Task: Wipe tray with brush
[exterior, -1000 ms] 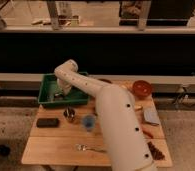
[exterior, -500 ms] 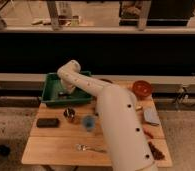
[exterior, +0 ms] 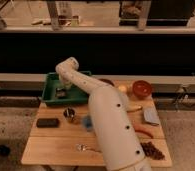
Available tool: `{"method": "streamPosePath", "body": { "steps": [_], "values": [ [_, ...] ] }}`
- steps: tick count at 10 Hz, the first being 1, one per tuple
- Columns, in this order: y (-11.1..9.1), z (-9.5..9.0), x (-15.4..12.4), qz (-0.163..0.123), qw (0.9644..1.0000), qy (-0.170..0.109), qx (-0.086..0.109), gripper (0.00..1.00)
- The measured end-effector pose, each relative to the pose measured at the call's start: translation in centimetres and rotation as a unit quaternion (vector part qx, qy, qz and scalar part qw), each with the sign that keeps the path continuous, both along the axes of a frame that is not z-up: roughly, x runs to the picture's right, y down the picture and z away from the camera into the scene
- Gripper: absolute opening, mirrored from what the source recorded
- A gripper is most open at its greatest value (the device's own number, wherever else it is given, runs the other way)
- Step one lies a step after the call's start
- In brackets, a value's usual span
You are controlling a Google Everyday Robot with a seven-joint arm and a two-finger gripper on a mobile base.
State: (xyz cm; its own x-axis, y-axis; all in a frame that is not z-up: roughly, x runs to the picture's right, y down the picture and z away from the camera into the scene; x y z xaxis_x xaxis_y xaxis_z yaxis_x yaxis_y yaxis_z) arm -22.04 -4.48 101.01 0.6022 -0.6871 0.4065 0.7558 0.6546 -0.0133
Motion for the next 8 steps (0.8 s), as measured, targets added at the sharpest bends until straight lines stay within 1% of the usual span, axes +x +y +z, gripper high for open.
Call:
{"method": "streamPosePath", "body": {
  "steps": [2, 4, 5, 8],
  "values": [
    [-0.4, 0.5, -1.6, -0.003, 0.9999, -0.013, 0.003, 0.03],
    [-1.1, 1.1, -1.4, -0.001, 0.9998, -0.015, 0.011, 0.03],
    [-1.3, 1.0, -1.6, 0.000, 0.9998, -0.017, 0.012, 0.03],
    [-1.2, -0.5, -2.7, 0.002, 0.9994, -0.031, 0.015, 0.03]
  ]
}}
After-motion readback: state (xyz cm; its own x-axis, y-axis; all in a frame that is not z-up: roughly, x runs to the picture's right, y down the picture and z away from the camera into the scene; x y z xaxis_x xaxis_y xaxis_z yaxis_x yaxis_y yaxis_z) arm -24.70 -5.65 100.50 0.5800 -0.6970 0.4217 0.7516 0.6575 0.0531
